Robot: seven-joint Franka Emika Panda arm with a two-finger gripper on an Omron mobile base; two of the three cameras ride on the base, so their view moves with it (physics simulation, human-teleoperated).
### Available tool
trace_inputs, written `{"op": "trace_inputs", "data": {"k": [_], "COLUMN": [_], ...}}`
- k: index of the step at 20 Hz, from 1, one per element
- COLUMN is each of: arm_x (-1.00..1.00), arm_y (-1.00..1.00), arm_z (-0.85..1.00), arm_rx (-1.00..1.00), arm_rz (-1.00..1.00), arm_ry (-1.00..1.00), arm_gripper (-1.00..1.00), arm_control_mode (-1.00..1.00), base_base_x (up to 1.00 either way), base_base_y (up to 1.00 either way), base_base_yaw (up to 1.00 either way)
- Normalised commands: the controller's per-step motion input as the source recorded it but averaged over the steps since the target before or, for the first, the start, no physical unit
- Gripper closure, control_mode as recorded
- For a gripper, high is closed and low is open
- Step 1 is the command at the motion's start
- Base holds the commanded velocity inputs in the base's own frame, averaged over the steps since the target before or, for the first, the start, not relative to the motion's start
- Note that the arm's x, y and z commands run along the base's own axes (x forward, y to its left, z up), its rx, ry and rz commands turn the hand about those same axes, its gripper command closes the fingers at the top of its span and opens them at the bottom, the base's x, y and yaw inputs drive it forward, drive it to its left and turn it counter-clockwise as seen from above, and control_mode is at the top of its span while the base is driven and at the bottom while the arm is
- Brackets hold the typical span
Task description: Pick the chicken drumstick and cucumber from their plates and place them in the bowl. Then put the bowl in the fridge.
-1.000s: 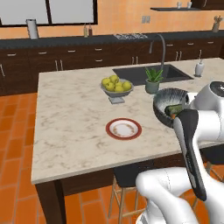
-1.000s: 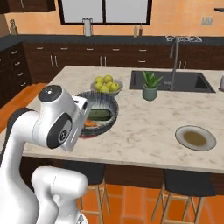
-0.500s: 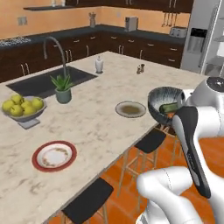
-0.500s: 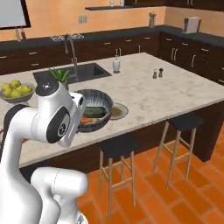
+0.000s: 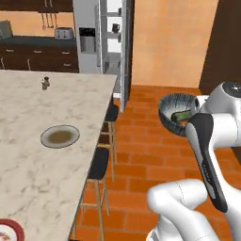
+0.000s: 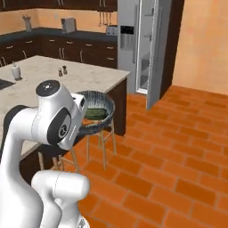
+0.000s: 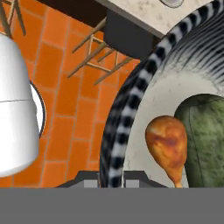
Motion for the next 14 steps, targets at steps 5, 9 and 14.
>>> {"op": "trace_inputs", "data": {"k": [5,9,14], "arm_x": [0.00,0.00,0.00], "arm_y": [0.00,0.00,0.00], "arm_z": [0.00,0.00,0.00], "arm_rx": [0.00,0.00,0.00], "arm_rz": [0.00,0.00,0.00], "arm_ry": [0.00,0.00,0.00], "arm_gripper": [1.00,1.00,1.00], "arm_control_mode": [1.00,1.00,1.00], "base_base_x": [-0.50,-0.89,-1.00], "base_base_y": [0.00,-0.23,-0.99], "base_base_yaw": [-0.86,-0.65,-0.03]}}
